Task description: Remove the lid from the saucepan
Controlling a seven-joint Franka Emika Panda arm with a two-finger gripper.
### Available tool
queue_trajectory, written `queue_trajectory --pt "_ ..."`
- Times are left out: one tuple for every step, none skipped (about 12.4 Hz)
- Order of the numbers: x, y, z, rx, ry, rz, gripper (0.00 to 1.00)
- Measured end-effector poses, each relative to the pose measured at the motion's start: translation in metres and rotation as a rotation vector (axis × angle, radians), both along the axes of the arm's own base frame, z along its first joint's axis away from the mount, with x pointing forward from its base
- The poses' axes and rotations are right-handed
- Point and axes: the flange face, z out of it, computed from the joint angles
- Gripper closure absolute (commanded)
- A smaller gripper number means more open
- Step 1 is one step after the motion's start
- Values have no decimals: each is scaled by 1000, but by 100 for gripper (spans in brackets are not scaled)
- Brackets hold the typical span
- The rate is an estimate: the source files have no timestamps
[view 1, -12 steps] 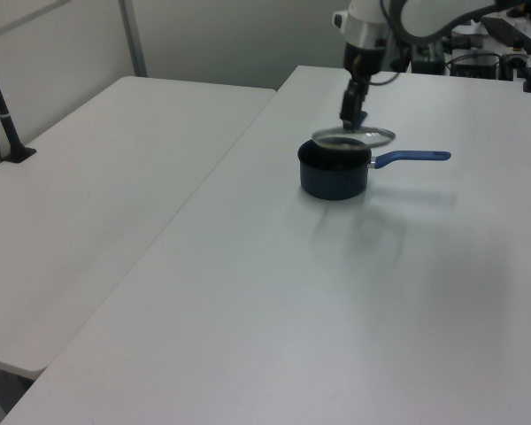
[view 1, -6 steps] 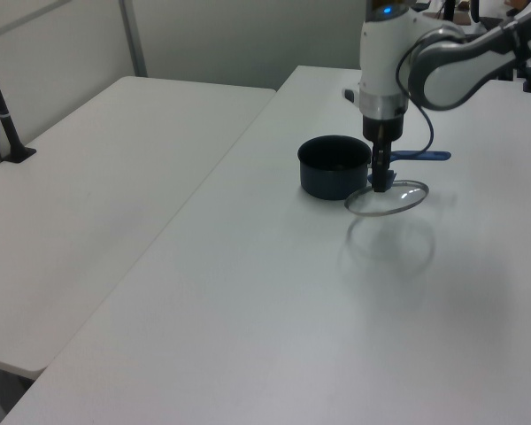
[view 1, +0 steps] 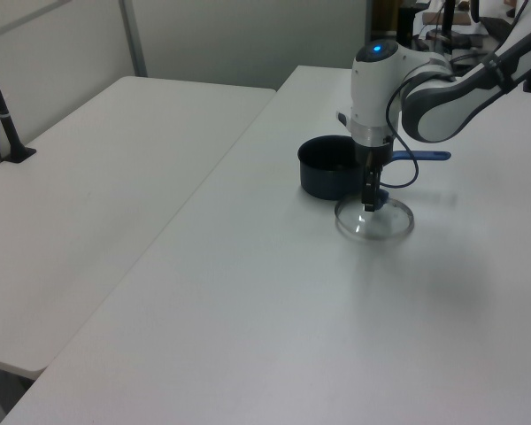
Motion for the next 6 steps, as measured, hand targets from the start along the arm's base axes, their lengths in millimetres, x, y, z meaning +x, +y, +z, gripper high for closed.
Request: queue_trajectory --pt "0 0 3 -3 2 -4 0" --pt "-1 4 10 -8 10 -6 0" --pt "0 11 20 -14 15 -10 0" --pt "2 18 37 -22 19 -18 0" --pt "3 24 63 -24 16 -27 0" --pt "4 30 95 -8 5 -44 0"
